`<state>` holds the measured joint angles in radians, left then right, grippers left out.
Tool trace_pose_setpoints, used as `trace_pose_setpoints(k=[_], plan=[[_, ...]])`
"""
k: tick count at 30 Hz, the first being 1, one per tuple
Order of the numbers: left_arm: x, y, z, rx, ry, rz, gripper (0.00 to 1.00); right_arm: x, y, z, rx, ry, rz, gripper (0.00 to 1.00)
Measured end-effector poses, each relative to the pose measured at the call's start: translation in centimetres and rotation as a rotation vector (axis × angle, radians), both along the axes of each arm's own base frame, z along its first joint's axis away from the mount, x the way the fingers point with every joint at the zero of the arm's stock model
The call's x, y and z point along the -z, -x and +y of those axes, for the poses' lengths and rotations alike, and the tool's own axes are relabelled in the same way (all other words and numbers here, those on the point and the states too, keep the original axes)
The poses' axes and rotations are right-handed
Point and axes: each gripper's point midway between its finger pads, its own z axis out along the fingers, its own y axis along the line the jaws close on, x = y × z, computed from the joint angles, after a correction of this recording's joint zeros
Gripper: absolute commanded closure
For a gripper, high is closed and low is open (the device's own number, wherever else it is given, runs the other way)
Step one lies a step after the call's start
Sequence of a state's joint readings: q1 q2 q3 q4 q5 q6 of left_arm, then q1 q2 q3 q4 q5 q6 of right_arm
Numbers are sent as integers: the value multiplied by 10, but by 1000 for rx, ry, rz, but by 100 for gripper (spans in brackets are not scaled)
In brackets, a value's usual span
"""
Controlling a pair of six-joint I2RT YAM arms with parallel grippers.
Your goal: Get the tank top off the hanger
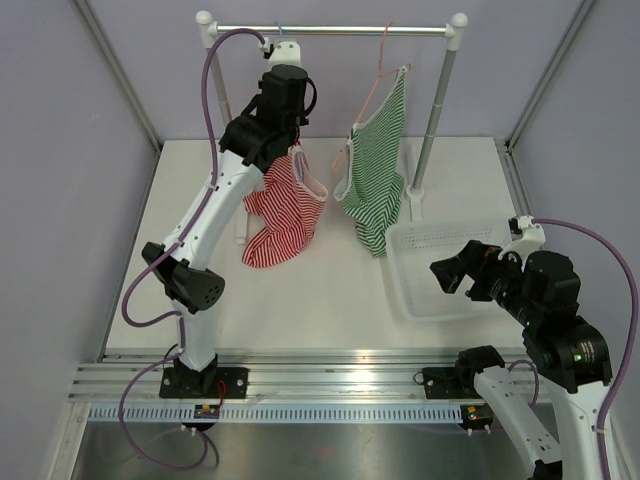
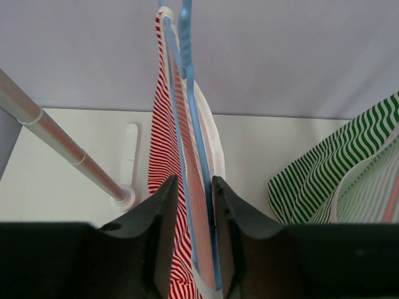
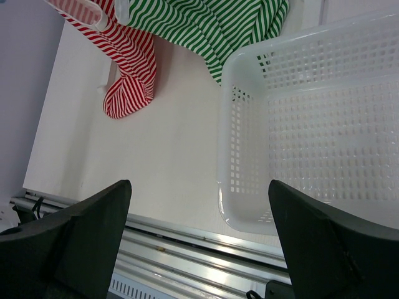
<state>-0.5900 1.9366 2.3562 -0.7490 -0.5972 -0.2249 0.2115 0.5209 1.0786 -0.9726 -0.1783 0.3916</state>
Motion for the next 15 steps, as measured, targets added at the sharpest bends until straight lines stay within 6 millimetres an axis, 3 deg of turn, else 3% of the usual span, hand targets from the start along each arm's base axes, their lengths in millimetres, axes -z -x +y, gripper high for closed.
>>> trace_pose_setpoints(k=[5, 15], plan=[[-1, 0, 7, -29, -28, -7, 100, 1, 0, 1, -6, -2, 3, 0], [-11, 8, 19, -51, -67, -14, 100, 4, 2, 4, -23, -8, 12, 1]])
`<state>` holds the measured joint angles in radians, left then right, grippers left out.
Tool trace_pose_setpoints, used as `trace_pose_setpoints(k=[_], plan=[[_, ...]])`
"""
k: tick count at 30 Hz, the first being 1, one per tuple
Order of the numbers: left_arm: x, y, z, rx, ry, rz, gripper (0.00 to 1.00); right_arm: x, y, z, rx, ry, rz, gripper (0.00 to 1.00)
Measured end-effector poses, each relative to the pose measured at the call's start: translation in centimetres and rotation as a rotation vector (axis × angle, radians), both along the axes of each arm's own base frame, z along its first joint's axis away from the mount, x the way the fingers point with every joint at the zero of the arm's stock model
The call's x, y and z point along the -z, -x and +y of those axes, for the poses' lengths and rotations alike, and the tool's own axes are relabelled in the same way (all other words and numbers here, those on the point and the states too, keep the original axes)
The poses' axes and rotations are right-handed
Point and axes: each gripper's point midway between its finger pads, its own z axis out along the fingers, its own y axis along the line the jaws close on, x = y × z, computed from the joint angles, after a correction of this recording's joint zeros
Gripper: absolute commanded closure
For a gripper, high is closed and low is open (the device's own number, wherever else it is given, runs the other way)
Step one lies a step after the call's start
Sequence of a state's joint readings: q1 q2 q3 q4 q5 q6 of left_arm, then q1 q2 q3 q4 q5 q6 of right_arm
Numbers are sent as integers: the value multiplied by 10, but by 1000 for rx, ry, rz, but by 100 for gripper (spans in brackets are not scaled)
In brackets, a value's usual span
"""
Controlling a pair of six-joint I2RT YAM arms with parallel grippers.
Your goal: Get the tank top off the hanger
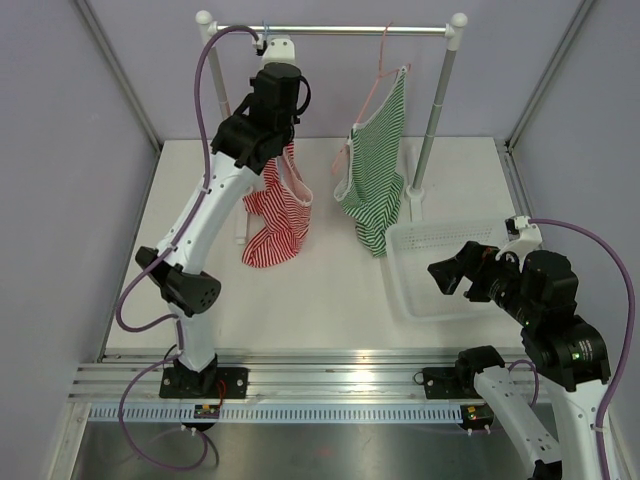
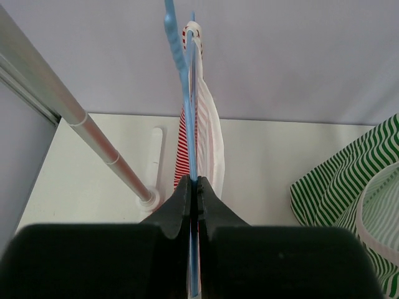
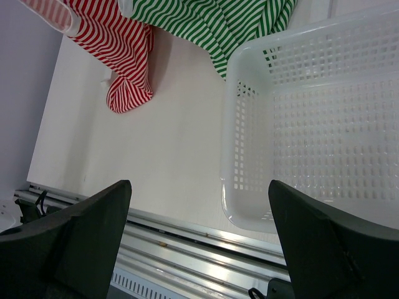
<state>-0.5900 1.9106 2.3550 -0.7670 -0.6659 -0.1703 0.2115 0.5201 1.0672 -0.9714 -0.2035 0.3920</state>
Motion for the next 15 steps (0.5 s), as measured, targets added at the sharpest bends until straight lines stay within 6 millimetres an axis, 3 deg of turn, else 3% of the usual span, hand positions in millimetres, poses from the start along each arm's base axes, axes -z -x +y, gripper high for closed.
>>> trace_pose_setpoints(k=[15], plan=[[-83, 57, 25, 139, 112, -130, 100, -4, -4, 8, -35, -19, -7, 1]])
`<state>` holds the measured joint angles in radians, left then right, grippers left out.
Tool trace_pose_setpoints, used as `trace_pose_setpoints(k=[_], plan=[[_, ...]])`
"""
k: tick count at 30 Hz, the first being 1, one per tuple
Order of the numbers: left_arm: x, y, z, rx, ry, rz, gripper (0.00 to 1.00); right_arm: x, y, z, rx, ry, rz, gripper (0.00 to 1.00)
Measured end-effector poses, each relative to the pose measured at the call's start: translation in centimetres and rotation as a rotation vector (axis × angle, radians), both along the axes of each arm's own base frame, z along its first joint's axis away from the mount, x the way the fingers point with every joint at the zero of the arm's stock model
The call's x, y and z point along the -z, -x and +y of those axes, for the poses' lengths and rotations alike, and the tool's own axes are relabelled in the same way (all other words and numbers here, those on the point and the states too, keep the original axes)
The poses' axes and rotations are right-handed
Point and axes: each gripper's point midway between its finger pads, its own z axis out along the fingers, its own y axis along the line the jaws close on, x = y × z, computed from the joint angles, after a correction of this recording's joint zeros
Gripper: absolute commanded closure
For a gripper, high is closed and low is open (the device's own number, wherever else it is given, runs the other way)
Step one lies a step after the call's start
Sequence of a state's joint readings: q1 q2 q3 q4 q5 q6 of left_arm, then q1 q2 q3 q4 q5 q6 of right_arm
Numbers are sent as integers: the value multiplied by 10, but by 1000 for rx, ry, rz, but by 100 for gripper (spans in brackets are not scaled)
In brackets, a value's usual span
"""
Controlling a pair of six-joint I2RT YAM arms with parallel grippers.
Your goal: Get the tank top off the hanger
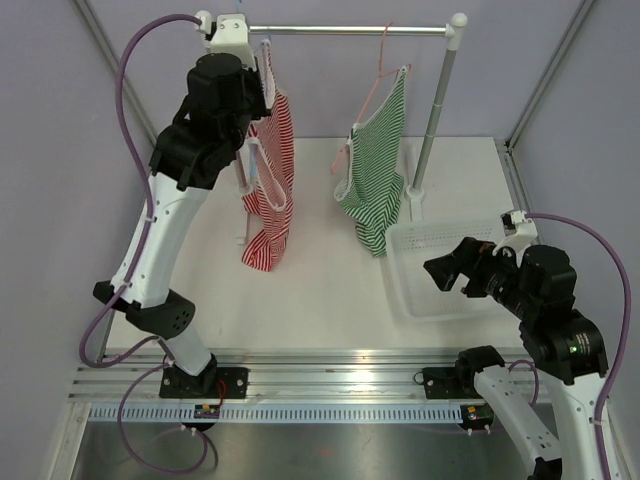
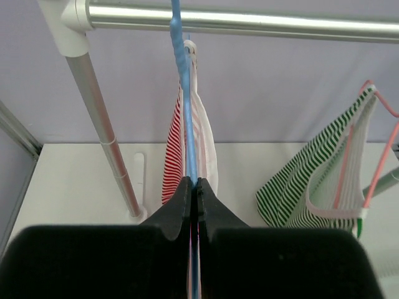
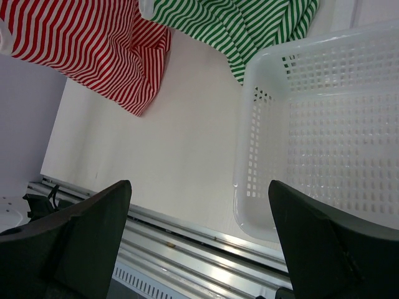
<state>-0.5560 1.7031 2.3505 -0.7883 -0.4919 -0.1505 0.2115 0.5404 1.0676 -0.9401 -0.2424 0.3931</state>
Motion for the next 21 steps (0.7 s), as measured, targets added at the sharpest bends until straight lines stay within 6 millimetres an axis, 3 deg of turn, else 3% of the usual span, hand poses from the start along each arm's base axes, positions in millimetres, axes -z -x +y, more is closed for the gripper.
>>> trace_pose_setpoints(k=[4, 7, 14, 21], plan=[[-2, 30, 2, 82, 27, 24, 100, -10, -8, 15, -75, -29, -21, 1], [11, 62, 6, 143, 48, 70, 100, -21, -16, 35, -187, -70, -34, 0], [79, 156, 34, 253, 106, 197, 100, -44, -43, 86, -438, -268, -82, 0], [139, 225, 31, 437, 194, 266, 100, -18, -64, 145, -573, -351, 10, 3]])
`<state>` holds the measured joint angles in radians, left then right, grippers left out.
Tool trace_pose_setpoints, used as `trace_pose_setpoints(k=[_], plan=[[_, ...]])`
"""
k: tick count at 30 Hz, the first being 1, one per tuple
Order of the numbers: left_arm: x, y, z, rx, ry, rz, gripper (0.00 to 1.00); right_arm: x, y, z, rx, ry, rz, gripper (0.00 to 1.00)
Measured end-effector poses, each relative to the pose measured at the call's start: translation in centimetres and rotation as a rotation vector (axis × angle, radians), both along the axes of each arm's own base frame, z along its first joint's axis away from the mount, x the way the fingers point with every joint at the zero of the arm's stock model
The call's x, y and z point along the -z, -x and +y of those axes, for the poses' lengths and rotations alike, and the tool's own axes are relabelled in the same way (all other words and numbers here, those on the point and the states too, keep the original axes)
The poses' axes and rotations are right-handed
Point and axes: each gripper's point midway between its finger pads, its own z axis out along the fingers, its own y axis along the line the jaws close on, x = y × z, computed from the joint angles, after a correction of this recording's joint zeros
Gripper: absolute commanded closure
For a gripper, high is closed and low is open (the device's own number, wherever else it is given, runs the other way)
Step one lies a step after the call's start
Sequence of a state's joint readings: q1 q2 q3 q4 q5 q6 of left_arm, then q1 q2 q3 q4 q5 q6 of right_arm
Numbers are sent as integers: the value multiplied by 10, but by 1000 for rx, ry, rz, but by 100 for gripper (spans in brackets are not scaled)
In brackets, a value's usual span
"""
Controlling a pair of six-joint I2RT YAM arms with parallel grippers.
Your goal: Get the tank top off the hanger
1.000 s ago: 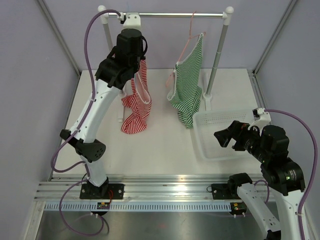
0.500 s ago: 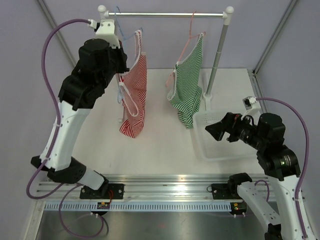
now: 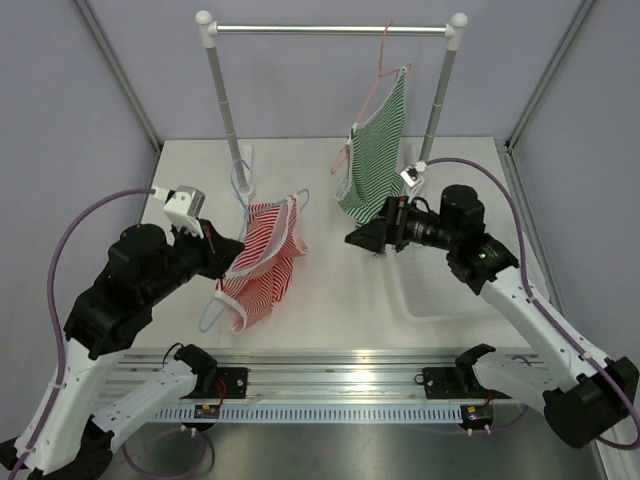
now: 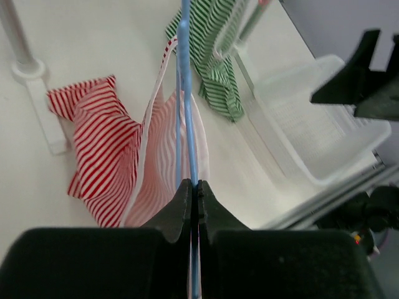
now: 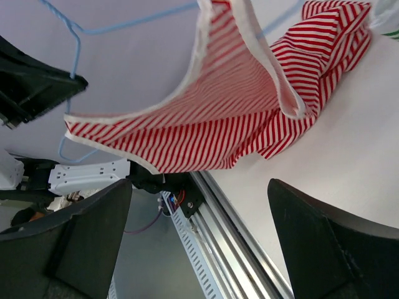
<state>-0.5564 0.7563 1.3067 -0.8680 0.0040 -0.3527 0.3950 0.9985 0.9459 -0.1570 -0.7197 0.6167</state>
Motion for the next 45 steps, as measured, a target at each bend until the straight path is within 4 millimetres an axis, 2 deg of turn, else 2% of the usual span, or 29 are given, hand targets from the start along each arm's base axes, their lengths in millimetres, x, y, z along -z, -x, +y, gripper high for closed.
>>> trace_pose_setpoints(k=[2, 6, 10, 14, 15, 18, 20, 21, 22, 26, 27, 28, 29, 32, 36, 38, 41, 42, 45], plan=[[25, 15, -4, 56, 8, 39, 100, 11, 1, 24, -26, 24, 2, 9], [60, 38, -11, 142, 37, 102, 100, 35, 1, 61, -23, 87, 4, 14], [70, 51, -12, 170, 88, 107, 100, 70, -1, 92, 7, 186, 24, 18], [58, 56, -15, 192, 140, 59, 100, 99, -6, 116, 8, 253, 39, 37], [55, 56, -17, 200, 150, 51, 100, 104, -9, 120, 12, 263, 40, 48], [51, 57, -21, 220, 162, 45, 100, 109, -17, 125, 30, 276, 30, 61], [51, 56, -21, 223, 162, 45, 100, 108, -21, 125, 42, 276, 16, 76], [51, 56, -21, 222, 161, 45, 100, 106, -23, 126, 48, 273, 3, 92], [51, 56, -21, 220, 161, 45, 100, 104, -25, 126, 52, 270, -11, 100], [52, 56, -20, 217, 155, 47, 100, 101, -32, 125, 87, 268, -31, 99], [52, 56, -20, 217, 155, 47, 100, 101, -34, 124, 97, 270, -35, 90], [52, 56, -20, 217, 155, 47, 100, 100, -35, 123, 104, 271, -37, 53], [53, 56, -20, 216, 154, 48, 100, 100, -36, 123, 109, 269, -36, 45], [54, 56, -19, 214, 148, 52, 100, 97, -38, 123, 116, 265, -52, 44], [55, 56, -19, 212, 147, 52, 100, 86, -39, 121, 135, 241, -76, 30], [54, 56, -19, 215, 148, 52, 100, 80, -40, 120, 140, 229, -88, 33], [54, 57, -21, 224, 152, 52, 100, 78, -43, 119, 153, 227, -102, 46], [54, 58, -21, 227, 153, 53, 100, 78, -44, 119, 157, 231, -106, 58], [54, 58, -21, 227, 152, 53, 100, 78, -46, 117, 163, 241, -119, 75]])
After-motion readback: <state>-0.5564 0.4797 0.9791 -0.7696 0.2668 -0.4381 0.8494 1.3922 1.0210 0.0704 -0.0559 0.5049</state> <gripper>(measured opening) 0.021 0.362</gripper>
